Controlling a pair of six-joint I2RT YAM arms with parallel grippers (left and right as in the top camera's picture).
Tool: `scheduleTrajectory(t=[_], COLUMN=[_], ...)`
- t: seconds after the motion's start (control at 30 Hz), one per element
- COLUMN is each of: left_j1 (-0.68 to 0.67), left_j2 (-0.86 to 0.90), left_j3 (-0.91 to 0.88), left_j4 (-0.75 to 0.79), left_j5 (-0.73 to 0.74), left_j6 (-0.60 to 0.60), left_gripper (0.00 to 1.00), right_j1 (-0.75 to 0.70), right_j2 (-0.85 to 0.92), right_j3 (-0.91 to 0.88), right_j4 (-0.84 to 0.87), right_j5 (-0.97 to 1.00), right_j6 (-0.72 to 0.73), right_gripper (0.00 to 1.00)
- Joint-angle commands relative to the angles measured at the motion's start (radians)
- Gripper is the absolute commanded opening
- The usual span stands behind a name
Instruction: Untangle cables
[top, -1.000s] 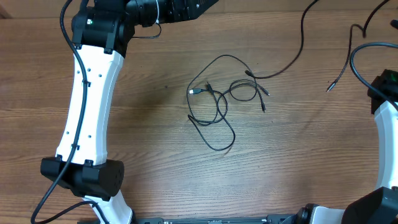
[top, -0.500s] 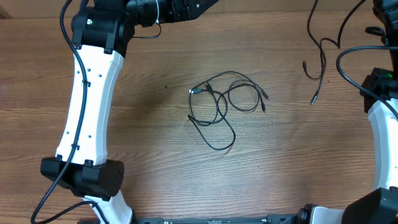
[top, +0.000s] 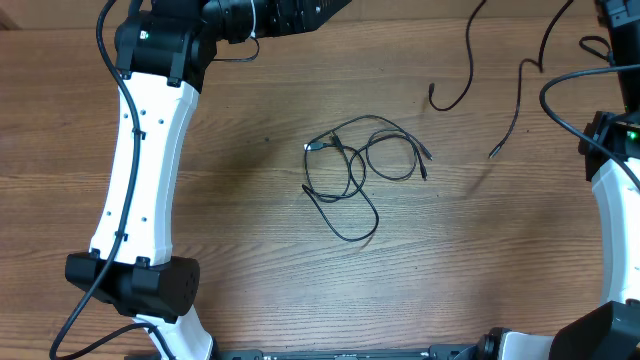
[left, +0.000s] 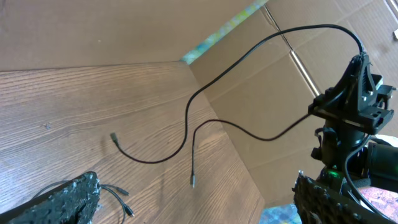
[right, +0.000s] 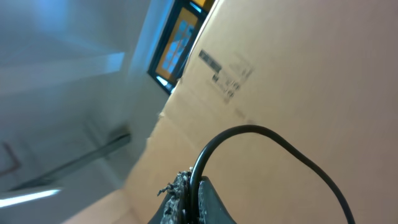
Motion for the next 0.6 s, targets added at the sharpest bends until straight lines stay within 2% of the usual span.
scheduleTrajectory(t=[0.0,0.2,0.37,0.57], left_j1=[0.002,0.002,0.002,0.002], left_j2=[0.003,0.003,0.003,0.003], left_j3=[0.009,0.009,0.009,0.009], left_j4=[0.0,0.0,0.0,0.0], left_j5=[-0.003,-0.003,-0.003,-0.003], left_j6=[0.011,0.011,0.011,0.011], left_gripper=[1.0,1.0,1.0,1.0], right_j1=[-0.003,-0.006,-0.009,-0.011], right_j2=[0.007,0.108,0.244,0.341], right_j3=[0.024,0.098,0.338,0.569], right_j4=[0.006,-0.073,-0.381,-0.708], right_j5=[0.057,-0.079,-0.21,-0.206], right_j6=[-0.183,-0.359,-0.556,-0.774], right_gripper=[0.04,0.04,0.04,0.04])
